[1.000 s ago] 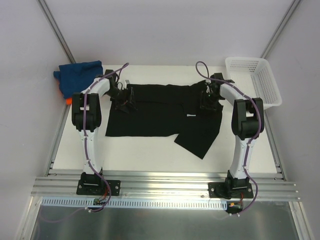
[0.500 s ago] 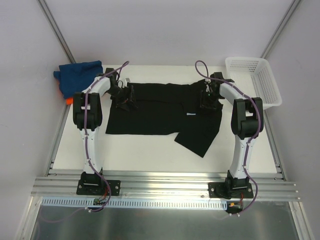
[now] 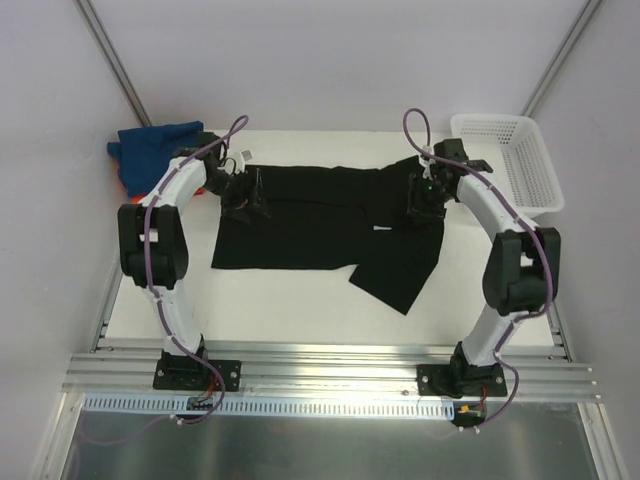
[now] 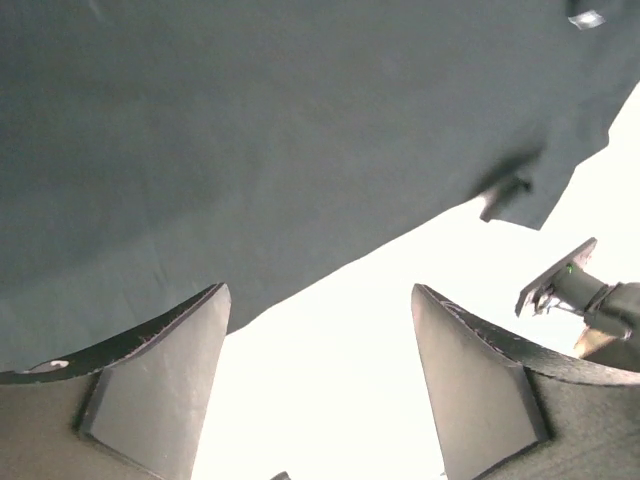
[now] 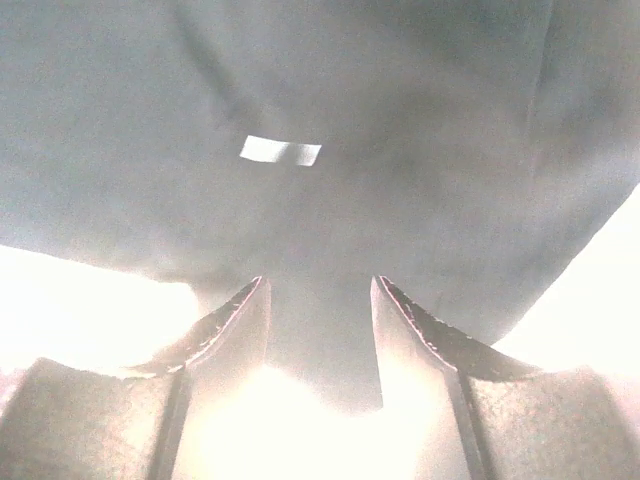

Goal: Fold and stack the t-shirts
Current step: Fold the tshirt

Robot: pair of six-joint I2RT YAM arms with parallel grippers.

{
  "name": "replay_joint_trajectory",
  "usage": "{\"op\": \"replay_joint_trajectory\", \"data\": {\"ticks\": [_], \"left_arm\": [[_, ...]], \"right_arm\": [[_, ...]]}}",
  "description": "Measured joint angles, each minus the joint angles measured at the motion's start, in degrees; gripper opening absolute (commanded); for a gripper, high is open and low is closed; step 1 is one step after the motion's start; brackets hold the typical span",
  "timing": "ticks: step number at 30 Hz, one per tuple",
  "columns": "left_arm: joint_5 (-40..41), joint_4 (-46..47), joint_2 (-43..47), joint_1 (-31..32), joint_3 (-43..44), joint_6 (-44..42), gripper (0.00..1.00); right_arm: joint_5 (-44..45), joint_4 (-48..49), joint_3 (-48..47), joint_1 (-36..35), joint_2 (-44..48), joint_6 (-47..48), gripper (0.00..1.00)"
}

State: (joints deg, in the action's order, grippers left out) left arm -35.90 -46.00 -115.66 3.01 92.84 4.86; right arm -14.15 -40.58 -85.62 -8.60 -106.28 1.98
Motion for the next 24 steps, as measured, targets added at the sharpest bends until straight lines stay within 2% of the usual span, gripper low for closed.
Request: {"op": "replay_joint_trajectory", "data": {"ticks": [5,9,12,15,24], "left_arm": [[0.2,-0.6,12.4,-0.2,-7.3,-1.5,0.70],[0.7,-1.2,16.2,-1.0,-12.4,-2.3,0.68],[2.1,-3.0,17.1,-2.6,-15.8,-3.2,0.67],[3.4,-4.3,17.2,-4.9,-17.9,-4.3,0.66],[5.2,-5.6,17.2,-9.6,-19.7,-7.0,0.66]], "right_arm": [[-0.9,0.0,13.6,-2.6,15.1,-0.9,0.48],[-1.7,-1.3,25.3,-6.5,20.3,-1.7,0.47],[-1.8,-2.8,32.3,-9.4,20.9,-2.1,0.47],[-1.7,-3.4,35.2,-11.2,21.2,-2.4,0.47],[-1.4,-2.8,35.9,-12.0,23.0,-2.4,0.46]]}}
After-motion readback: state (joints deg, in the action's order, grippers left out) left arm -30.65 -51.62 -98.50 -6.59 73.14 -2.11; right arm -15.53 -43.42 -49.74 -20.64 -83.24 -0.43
